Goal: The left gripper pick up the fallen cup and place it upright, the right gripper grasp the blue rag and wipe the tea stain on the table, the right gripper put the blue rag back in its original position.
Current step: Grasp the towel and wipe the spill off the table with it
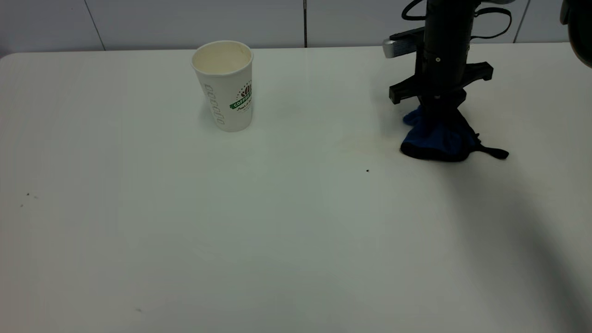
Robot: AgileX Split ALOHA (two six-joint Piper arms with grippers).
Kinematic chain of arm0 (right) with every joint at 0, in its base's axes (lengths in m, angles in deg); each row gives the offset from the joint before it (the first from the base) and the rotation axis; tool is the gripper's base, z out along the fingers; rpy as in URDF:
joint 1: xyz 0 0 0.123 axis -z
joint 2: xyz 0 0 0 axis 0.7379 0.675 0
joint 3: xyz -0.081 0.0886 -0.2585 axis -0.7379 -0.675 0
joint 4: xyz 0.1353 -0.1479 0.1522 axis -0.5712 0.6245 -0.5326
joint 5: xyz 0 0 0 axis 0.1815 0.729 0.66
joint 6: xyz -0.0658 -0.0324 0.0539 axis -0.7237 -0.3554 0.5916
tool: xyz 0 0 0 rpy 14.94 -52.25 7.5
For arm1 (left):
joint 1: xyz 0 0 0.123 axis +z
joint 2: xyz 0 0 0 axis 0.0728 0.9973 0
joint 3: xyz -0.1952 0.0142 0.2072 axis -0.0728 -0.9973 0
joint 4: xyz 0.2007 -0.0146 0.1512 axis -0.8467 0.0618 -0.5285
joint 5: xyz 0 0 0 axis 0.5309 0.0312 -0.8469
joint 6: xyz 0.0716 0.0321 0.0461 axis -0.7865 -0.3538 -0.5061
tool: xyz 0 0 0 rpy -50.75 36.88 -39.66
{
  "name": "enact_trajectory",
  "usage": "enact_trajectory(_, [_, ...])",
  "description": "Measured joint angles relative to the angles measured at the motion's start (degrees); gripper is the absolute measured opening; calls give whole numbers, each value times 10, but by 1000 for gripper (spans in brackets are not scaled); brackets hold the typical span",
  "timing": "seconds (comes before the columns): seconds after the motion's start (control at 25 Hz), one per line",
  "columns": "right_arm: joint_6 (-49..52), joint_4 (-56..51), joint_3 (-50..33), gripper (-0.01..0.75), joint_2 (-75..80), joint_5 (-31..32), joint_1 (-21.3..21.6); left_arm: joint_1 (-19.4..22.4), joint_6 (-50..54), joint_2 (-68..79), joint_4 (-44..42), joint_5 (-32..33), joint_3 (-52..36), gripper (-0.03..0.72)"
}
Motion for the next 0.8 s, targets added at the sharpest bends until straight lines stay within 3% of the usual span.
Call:
enact_trajectory(0.24, [-44,-114,0,98,0,4,0,0,0,0,0,0,0,427])
enact_trajectory(0.48, [-32,-83,0,98,0,6,5,0,0,0,0,0,0,427])
enact_trajectory(0.8, [-24,-63,0,114,0,10,90,0,0,0,0,0,0,427])
